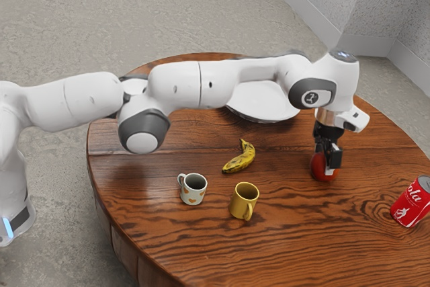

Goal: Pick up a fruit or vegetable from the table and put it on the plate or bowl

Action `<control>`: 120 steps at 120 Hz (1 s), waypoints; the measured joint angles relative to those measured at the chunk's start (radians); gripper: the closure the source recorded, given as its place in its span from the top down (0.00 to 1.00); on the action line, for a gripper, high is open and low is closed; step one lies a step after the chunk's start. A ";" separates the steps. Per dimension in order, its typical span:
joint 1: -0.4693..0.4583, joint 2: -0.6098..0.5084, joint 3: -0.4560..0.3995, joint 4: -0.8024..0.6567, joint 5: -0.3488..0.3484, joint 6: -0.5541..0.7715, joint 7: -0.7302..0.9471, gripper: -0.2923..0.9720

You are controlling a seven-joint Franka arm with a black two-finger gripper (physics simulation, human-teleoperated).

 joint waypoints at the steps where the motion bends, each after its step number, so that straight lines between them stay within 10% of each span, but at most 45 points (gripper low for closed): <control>1: 0.000 0.001 0.000 0.000 0.000 0.001 0.000 0.77; 87: 0.003 -0.054 0.005 0.002 0.020 0.017 -0.002 0.46; 120: 0.235 -0.172 0.010 -0.023 0.025 -0.007 -0.003 0.46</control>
